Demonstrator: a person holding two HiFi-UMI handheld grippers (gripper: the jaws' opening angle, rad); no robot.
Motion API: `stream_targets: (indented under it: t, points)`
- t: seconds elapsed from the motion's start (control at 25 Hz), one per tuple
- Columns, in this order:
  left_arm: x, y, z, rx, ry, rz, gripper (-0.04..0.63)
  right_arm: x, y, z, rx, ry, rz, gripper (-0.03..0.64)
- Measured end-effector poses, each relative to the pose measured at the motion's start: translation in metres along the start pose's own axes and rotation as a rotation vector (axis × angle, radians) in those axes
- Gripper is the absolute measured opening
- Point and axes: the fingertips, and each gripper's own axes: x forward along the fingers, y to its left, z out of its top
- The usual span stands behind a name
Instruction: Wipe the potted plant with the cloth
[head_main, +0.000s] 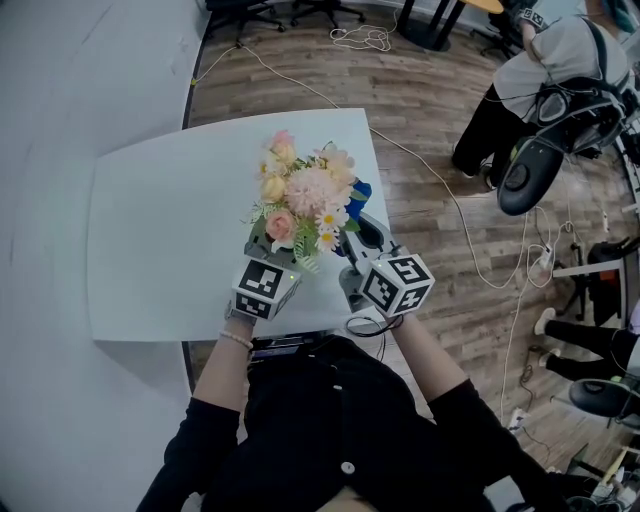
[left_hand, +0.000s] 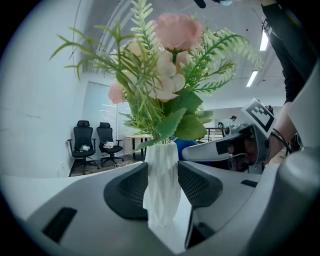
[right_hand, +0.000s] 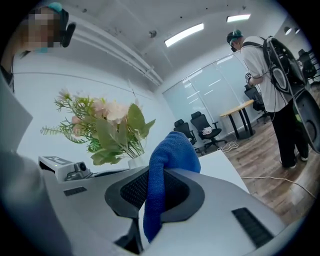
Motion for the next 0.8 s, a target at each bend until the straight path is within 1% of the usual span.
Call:
stream_targets:
  t: [0.08,0.2,0.36,0.56,0.8]
  points:
    - [0.0,-0.001,0.0,-0.001,0.007,-0.001,0.197,-0.002,0.006,0.003,-0.02,-0.005,0.013,0.077]
    - [-0.001,-0.001,0.003,0.0,-0.011,0.005,0.198,-0.007,0.015,0.006,-0.052,-0.007,0.033,0.077]
    - [0.0,0.0,0.002,-0.003,-0.011,0.008,0.198,-0.009,0.023,-0.001,-0.113,0.014,0.061,0.077]
    - [0.001,0.0,0.002,-0.003,-0.011,0.009,0.198,-0.012,0.027,-0.021,-0.184,0.074,0.078,0.077]
    - [0.0,0.0,0.002,-0.003,-0.008,0.012,0.198,-0.011,0.02,-0.051,-0.245,0.156,0.063,0.077]
